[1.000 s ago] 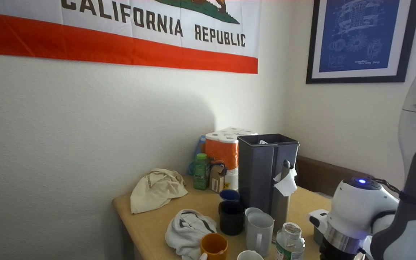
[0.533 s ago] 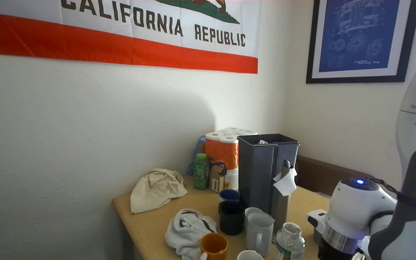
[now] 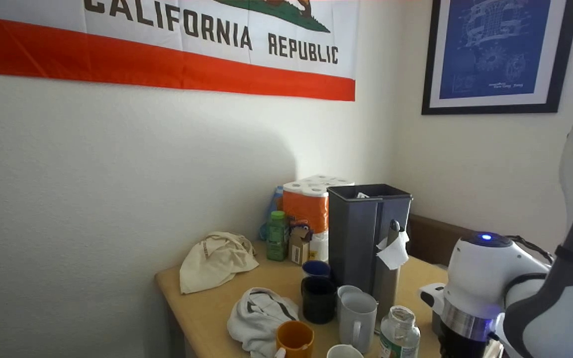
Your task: Pick the green lid on the table and put it on the bottle
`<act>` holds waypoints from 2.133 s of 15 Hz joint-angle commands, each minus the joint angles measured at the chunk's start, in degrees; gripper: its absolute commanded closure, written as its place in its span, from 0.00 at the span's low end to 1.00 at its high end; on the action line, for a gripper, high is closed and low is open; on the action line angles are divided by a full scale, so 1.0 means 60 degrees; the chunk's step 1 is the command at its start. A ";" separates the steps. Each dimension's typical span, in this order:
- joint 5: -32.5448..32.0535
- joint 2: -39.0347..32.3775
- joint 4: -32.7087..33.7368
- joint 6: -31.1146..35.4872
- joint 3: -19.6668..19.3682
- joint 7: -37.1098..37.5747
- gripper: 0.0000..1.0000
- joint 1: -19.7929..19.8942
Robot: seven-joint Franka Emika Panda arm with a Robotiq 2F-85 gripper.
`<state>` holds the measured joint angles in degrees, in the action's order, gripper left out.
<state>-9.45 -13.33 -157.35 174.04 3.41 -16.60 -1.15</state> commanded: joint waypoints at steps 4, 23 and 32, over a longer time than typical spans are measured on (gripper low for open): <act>0.1989 0.3699 0.0120 -0.4126 0.0655 -0.1292 0.62 0.0378; 0.1959 0.3857 0.1320 -0.3971 -0.0630 -0.1154 0.62 -0.1043; 0.1456 0.2850 0.1275 -0.2576 -0.0493 -0.0827 0.62 -0.0803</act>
<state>1.19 5.51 -149.77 155.16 -0.32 -22.60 -7.17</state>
